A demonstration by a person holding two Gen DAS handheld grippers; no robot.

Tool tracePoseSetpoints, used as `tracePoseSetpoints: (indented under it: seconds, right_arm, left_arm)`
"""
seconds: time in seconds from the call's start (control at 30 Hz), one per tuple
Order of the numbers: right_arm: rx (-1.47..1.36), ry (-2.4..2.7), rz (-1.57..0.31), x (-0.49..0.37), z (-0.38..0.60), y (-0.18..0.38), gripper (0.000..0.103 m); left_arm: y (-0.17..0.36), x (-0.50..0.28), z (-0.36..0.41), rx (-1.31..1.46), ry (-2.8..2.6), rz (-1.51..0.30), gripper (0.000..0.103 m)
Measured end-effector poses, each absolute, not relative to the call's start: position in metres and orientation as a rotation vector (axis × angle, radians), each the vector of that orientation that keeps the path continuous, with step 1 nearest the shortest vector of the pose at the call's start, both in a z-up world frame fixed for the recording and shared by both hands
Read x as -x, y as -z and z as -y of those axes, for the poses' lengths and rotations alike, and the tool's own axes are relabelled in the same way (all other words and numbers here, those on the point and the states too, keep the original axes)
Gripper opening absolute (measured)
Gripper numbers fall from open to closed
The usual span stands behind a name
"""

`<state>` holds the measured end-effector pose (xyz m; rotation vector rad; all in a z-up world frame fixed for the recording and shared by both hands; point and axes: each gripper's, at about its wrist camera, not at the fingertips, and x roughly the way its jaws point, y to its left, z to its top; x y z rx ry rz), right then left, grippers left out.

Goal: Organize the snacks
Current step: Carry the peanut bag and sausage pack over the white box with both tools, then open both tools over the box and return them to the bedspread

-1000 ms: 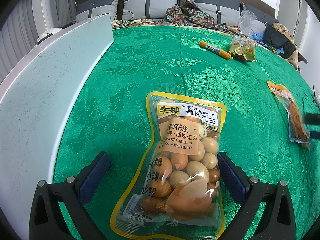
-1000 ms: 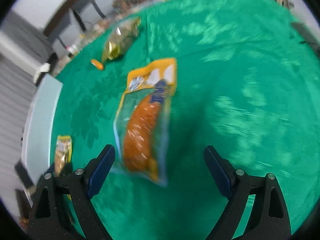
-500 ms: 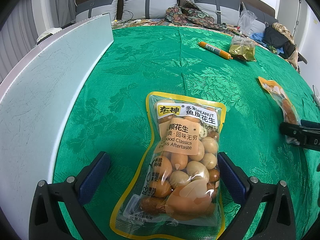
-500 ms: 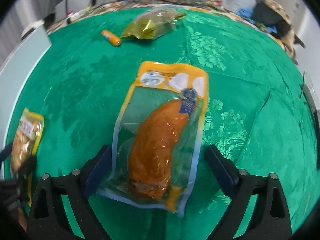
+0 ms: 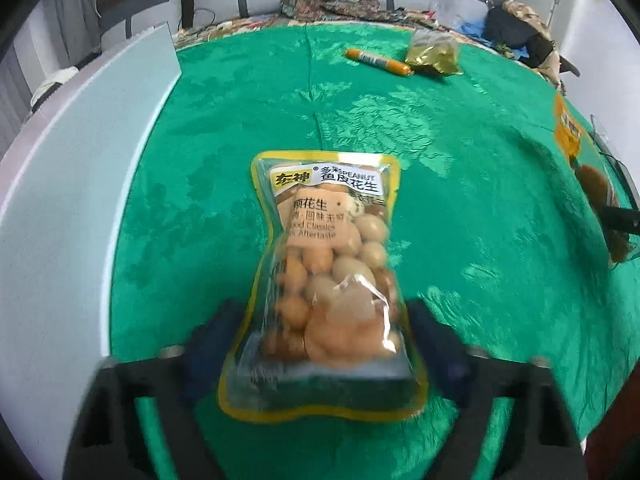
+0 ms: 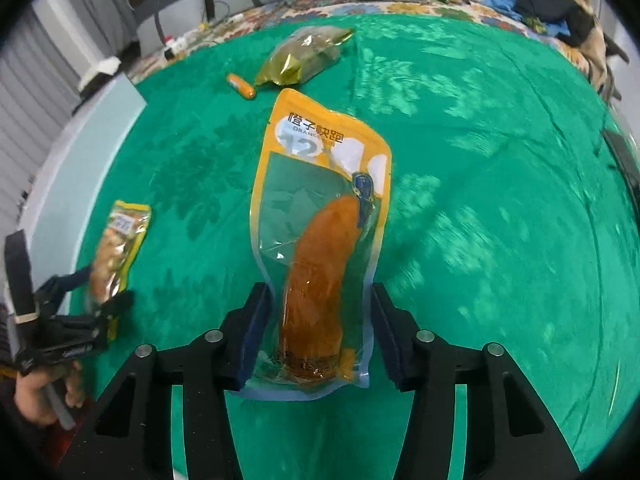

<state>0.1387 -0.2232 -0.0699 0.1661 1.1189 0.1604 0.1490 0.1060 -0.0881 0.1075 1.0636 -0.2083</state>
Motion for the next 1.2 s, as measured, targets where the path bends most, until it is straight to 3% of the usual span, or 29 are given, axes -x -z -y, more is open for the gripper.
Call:
tracePoseSetpoints:
  seconds: [0.13,0.4,0.63,0.9,1.1,1.13,1.2]
  right_arm:
    - [-0.258,-0.153,-1.153,-0.126,0.247,0.078,0.049]
    - [-0.755,-0.229,-1.022,-0.1,0.286,0.084,0.048]
    - [-0.666,-0.307,-0.975,-0.112,0.255,0.05,0.048]
    - [-0.511,-0.633,-0.893,-0.145,0.108,-0.036,0.048]
    - [-0.342,-0.867,-0.868,-0.156,-0.044,-0.073,0.048]
    - [-0.318,-0.887,-0.862,-0.158,-0.067,-0.075,0.05]
    - [-0.293,-0.908,-0.875,-0.163,-0.114,-0.071,0.068]
  left_arm:
    - [0.085,-0.138,-0.109,-0.067,0.214,-1.075,0.063]
    - [0.076,-0.116,-0.12,0.194,0.257,-1.065,0.063]
    - [0.013,-0.106,-0.144,0.338,0.294,-0.933,0.063]
    - [-0.06,-0.098,-0.269,0.391,0.074,-0.776,0.063]
    - [-0.055,-0.094,-0.365,0.341,-0.221,-0.774,0.065]
    - [-0.05,-0.094,-0.376,0.323,-0.277,-0.784,0.065]
    - [-0.039,-0.092,-0.392,0.298,-0.389,-0.812,0.08]
